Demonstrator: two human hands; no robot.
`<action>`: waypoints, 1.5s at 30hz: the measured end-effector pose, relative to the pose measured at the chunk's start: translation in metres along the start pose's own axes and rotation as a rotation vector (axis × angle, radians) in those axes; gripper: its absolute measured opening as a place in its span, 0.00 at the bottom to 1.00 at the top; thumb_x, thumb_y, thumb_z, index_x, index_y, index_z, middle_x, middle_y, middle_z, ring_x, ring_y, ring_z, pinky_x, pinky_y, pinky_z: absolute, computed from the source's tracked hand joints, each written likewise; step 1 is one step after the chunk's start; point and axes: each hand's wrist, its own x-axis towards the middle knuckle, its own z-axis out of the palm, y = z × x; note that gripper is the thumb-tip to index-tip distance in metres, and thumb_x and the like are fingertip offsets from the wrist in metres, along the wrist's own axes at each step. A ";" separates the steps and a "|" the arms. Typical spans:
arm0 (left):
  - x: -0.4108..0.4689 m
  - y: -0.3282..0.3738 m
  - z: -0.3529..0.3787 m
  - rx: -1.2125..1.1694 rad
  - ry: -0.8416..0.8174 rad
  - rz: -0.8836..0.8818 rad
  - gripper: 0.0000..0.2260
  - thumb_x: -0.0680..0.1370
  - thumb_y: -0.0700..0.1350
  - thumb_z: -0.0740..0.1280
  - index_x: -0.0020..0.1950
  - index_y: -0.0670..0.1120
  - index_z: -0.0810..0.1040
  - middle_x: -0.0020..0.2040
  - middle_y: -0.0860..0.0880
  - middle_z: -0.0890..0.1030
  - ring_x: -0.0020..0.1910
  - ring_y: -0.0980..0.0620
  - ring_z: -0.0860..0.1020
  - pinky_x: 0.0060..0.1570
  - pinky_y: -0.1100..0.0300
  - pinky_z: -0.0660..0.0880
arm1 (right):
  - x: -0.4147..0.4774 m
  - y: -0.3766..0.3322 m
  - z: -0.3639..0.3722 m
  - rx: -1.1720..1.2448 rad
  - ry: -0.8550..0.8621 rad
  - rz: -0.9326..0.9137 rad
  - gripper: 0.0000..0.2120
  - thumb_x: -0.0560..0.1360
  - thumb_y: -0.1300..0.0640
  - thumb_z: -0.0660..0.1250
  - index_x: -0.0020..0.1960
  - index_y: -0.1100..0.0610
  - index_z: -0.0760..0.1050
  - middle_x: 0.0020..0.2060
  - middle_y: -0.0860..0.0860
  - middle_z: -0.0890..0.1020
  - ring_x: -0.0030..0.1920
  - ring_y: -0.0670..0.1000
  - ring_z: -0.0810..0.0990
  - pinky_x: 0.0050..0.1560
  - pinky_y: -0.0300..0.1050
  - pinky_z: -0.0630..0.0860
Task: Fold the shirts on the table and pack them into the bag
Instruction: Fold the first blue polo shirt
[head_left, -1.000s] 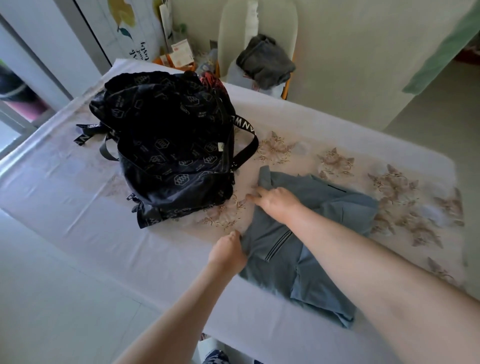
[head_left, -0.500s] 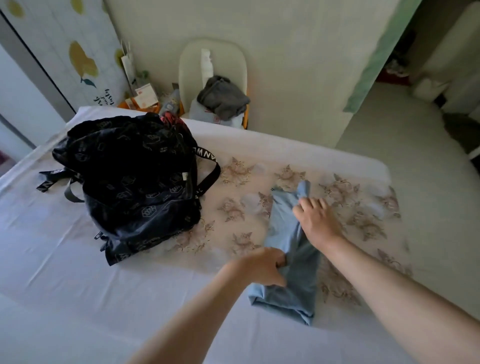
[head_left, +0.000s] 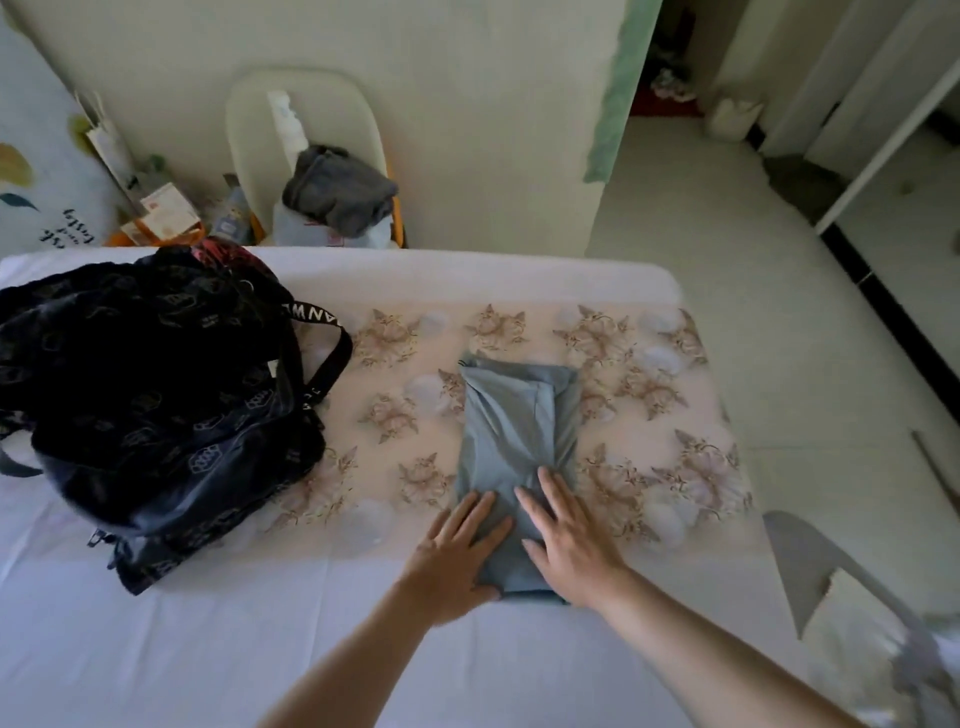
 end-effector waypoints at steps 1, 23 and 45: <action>-0.006 -0.002 0.002 0.025 0.045 0.011 0.39 0.71 0.70 0.59 0.79 0.57 0.58 0.81 0.47 0.53 0.79 0.47 0.51 0.76 0.49 0.53 | -0.003 0.001 0.003 0.003 0.006 0.005 0.32 0.80 0.40 0.49 0.81 0.49 0.50 0.81 0.57 0.46 0.80 0.57 0.47 0.78 0.53 0.53; 0.168 -0.109 -0.103 0.087 0.197 -0.008 0.29 0.77 0.40 0.64 0.77 0.53 0.62 0.75 0.49 0.64 0.75 0.45 0.59 0.77 0.49 0.52 | 0.098 0.005 -0.068 0.229 0.289 0.566 0.20 0.75 0.53 0.65 0.65 0.52 0.65 0.58 0.54 0.73 0.58 0.57 0.74 0.54 0.53 0.74; 0.043 -0.088 -0.048 -0.482 0.273 -0.592 0.12 0.75 0.55 0.70 0.50 0.48 0.77 0.53 0.50 0.70 0.53 0.47 0.71 0.53 0.51 0.73 | 0.013 0.033 -0.039 0.164 0.289 0.950 0.28 0.69 0.40 0.74 0.59 0.58 0.72 0.55 0.59 0.78 0.54 0.61 0.77 0.51 0.53 0.74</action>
